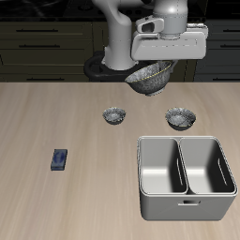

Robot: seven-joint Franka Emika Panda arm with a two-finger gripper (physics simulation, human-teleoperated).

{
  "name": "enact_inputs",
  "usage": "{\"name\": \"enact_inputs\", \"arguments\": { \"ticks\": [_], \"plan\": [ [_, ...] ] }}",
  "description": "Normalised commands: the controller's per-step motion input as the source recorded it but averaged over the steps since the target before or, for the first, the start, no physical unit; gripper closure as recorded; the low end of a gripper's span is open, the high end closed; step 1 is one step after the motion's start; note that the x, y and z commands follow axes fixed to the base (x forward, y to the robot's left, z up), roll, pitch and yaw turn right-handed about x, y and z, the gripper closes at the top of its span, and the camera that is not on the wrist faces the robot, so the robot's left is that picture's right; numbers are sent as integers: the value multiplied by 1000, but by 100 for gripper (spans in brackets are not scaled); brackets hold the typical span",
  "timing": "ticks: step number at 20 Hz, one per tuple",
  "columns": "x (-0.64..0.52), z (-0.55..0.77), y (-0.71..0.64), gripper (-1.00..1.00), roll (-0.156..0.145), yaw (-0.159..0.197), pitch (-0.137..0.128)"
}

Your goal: Place the largest bowl in the left side of the drainer

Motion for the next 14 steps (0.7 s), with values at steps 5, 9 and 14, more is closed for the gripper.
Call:
{"name": "enact_inputs", "arguments": {
  "ticks": [5, 9, 14],
  "plan": [
    [162, 154, 212, 100, -3, -5, -11],
    [212, 12, 210, 100, -14, -6, 14],
    [220, 23, 191, 100, -14, -4, 5]
  ]
}}
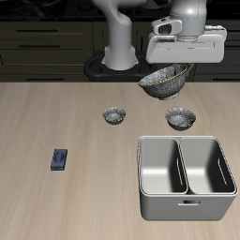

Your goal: Place the largest bowl in the left side of the drainer

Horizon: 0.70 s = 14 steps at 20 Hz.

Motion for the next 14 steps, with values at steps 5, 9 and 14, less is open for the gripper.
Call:
{"name": "enact_inputs", "arguments": {
  "ticks": [5, 9, 14],
  "plan": [
    [137, 51, 265, 100, 14, 11, 0],
    [69, 45, 286, 100, 26, -4, -1],
    [156, 40, 238, 100, 7, -8, 5]
  ]
}}
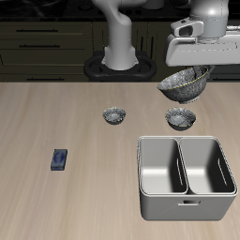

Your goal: Place the largest bowl in the left side of the drainer

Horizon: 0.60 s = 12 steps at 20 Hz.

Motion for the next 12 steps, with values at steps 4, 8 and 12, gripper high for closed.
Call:
{"name": "enact_inputs", "arguments": {
  "ticks": [4, 8, 12],
  "plan": [
    [142, -13, 170, 100, 1, 19, 4],
    [102, 37, 172, 100, 6, 9, -17],
    [158, 32, 110, 100, -4, -2, -14]
  ]
}}
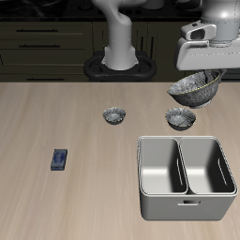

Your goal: Place the largest bowl in the left side of the drainer

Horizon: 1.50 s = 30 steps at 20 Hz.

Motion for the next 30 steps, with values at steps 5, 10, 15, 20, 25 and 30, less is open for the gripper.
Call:
{"name": "enact_inputs", "arguments": {
  "ticks": [5, 10, 15, 20, 25, 30],
  "plan": [
    [156, -18, 65, 100, -12, 11, -5],
    [311, -68, -55, 100, -39, -1, 5],
    [144, -40, -49, 100, -13, -20, 6],
    [92, -21, 37, 100, 9, 7, 1],
    [27, -32, 74, 100, 23, -2, 2],
    [27, -82, 117, 100, 14, -1, 8]
  ]
}}
